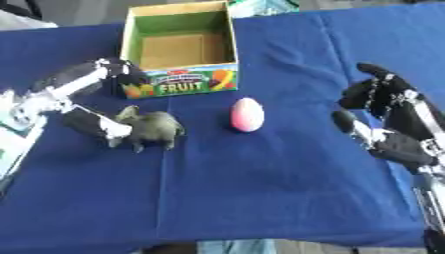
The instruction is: Pick up objects on the table and place them in the box.
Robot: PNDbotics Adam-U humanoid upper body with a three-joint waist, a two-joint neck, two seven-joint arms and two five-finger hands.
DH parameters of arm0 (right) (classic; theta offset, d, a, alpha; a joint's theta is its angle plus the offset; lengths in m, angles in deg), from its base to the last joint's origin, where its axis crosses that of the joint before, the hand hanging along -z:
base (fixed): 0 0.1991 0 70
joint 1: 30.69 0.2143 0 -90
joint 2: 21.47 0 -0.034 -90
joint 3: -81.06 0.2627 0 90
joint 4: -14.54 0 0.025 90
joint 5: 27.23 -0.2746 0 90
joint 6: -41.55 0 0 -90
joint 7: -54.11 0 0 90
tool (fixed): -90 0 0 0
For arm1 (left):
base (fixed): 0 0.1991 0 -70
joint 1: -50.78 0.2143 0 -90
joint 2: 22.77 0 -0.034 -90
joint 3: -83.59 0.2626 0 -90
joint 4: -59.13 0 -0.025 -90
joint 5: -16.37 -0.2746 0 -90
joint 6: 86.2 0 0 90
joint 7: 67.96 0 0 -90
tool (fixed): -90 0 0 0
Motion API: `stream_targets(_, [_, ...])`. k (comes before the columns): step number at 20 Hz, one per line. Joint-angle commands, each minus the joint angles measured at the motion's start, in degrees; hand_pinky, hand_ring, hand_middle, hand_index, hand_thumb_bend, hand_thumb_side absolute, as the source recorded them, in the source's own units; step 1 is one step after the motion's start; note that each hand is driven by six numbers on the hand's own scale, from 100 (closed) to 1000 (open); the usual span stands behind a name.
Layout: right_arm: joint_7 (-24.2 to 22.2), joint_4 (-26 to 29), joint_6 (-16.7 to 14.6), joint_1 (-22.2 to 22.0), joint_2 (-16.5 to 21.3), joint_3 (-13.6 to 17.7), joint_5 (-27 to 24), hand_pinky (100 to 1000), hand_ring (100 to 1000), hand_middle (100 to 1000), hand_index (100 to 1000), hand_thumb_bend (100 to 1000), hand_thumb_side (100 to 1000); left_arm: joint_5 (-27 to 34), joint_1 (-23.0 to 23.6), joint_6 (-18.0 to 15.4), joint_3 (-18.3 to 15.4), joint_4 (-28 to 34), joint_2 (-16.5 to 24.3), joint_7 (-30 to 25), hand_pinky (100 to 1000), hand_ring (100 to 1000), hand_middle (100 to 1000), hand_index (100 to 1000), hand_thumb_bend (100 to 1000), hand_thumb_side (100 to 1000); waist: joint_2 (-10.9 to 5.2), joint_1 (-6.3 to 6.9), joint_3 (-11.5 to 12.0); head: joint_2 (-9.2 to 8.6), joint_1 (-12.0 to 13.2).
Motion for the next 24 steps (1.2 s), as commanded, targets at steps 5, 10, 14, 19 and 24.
stream_targets(5, [-0.30,0.59,-0.20,0.32,0.47,0.07,0.15,718,650,602,916,506,277,-4.74,-2.23,-2.31,2.03,-3.48,-0.78,-0.89,809,773,722,820,478,312,-0.99,-0.35,-0.26,0.30,0.31])
stream_targets(10, [-0.36,0.56,-0.19,0.33,0.45,0.05,0.15,718,650,602,915,506,277,-7.28,-2.38,-3.56,2.71,-6.14,-1.45,-1.03,816,773,710,815,478,310,-1.01,-0.30,-0.36,0.30,0.34])
stream_targets(14, [-0.38,0.53,-0.16,0.34,0.45,0.03,0.14,718,650,602,915,506,277,-8.59,-2.47,-4.21,3.01,-7.79,-1.60,-1.27,817,768,697,808,467,300,-1.06,-0.22,-0.39,0.30,0.36])
stream_targets(19, [-0.44,0.50,-0.15,0.36,0.43,0.02,0.17,718,649,601,913,506,278,-10.14,-2.49,-4.32,2.88,-8.98,-1.86,-1.16,812,756,673,803,438,280,-1.09,-0.18,-0.40,0.30,0.34])
stream_targets(24, [-0.42,0.48,-0.13,0.35,0.44,0.04,0.19,718,649,601,912,506,280,-12.21,-2.30,-3.17,2.31,-9.70,-1.95,-0.49,794,730,625,792,355,210,-1.08,-0.14,-0.38,0.30,0.28])
